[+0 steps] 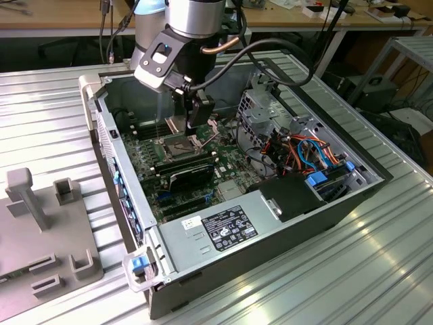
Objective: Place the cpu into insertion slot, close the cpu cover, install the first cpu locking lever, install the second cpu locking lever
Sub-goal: 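Place the cpu into insertion slot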
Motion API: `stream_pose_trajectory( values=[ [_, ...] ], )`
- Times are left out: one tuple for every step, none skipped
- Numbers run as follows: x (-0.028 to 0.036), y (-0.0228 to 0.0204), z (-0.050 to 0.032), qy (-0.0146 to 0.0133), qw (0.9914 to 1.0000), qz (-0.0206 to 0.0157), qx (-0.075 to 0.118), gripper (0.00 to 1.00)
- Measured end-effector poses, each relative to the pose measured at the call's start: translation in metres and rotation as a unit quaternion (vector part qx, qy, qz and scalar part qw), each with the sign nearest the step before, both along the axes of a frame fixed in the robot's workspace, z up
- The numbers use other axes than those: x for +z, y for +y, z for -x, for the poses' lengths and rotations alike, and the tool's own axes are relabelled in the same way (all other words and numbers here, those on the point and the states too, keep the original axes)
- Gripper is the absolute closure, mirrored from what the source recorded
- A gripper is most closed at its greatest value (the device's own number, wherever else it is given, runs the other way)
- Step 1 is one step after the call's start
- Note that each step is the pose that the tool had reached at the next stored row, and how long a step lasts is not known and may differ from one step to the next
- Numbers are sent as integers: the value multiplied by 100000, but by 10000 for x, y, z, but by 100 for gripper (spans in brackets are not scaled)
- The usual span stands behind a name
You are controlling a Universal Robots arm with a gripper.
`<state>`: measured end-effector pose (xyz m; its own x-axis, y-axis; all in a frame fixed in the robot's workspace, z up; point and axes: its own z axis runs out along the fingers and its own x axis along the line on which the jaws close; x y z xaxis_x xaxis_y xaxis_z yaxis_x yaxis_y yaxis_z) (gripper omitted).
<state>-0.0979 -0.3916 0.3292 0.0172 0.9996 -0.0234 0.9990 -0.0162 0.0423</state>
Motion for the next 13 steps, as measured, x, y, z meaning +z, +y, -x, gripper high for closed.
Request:
stream_pose_trajectory(
  values=[
    [0,0,0,-1,100000,-2,3,45],
    [-1,0,0,0,100000,-1,3,45],
    [-1,0,0,-1,100000,0,3,45],
    [-1,0,0,-1,100000,-1,2,45],
    [-1,0,0,0,100000,2,2,45],
    [-2,0,0,1,100000,1,2,45],
    [-2,0,0,0,100000,0,2,45],
    [-3,0,0,0,100000,-1,3,45],
    [-3,0,0,0,100000,1,3,45],
    [-3,0,0,0,100000,1,2,45],
    [-3,0,0,-1,100000,0,2,45],
    [-4,0,0,0,100000,0,2,45],
    [-4,0,0,-3,100000,0,2,45]
  ],
)
